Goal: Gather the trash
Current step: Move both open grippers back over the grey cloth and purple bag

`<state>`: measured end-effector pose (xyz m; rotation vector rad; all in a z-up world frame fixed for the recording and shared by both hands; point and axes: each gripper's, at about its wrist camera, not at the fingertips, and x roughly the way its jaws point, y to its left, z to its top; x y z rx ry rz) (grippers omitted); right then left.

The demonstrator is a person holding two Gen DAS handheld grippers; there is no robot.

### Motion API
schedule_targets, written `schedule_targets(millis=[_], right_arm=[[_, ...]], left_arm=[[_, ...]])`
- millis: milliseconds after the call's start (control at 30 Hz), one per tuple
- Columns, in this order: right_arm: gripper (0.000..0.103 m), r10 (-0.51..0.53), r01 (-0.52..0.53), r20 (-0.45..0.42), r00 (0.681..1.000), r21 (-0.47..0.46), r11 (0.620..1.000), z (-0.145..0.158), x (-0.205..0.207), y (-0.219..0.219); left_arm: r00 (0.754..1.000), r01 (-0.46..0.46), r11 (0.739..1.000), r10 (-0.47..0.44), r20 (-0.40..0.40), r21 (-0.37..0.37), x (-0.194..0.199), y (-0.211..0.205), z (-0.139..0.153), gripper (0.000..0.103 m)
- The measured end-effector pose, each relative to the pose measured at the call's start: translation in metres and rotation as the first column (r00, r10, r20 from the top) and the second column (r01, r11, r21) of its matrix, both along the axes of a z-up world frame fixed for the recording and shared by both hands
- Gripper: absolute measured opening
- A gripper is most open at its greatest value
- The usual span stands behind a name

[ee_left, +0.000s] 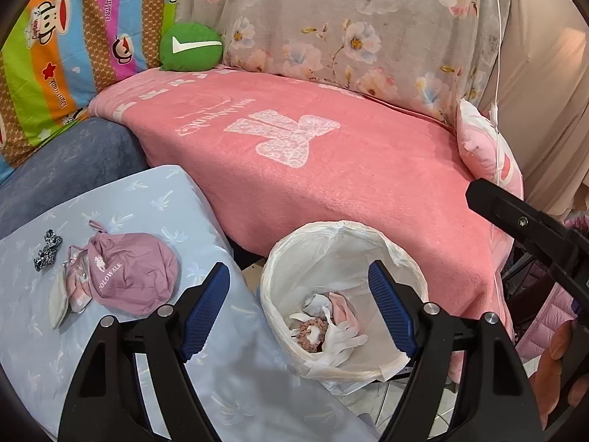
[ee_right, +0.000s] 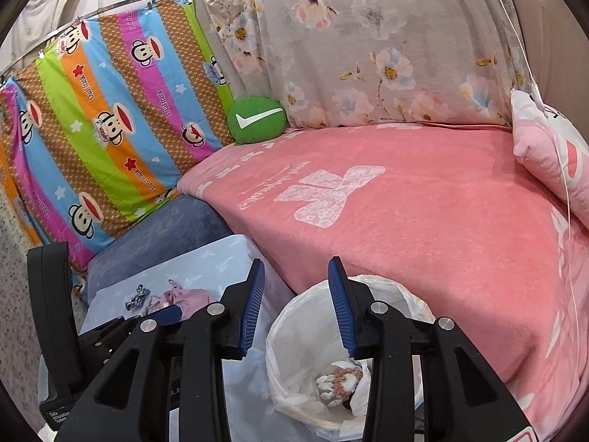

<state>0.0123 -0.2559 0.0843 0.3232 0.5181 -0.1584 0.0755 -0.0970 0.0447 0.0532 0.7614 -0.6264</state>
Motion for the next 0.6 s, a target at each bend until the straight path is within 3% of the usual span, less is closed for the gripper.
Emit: schedule_targets(millis=[600], right_arm=[[0.038, 0.096, -0.097, -0.055, 0.994, -0.013, 0.995, -0.016, 0.016, 0.055]], left_arm=[[0.996, -0.087, 0.996, 0.087, -0.018, -0.006, 0.01, 0.054, -0.007, 0.074]])
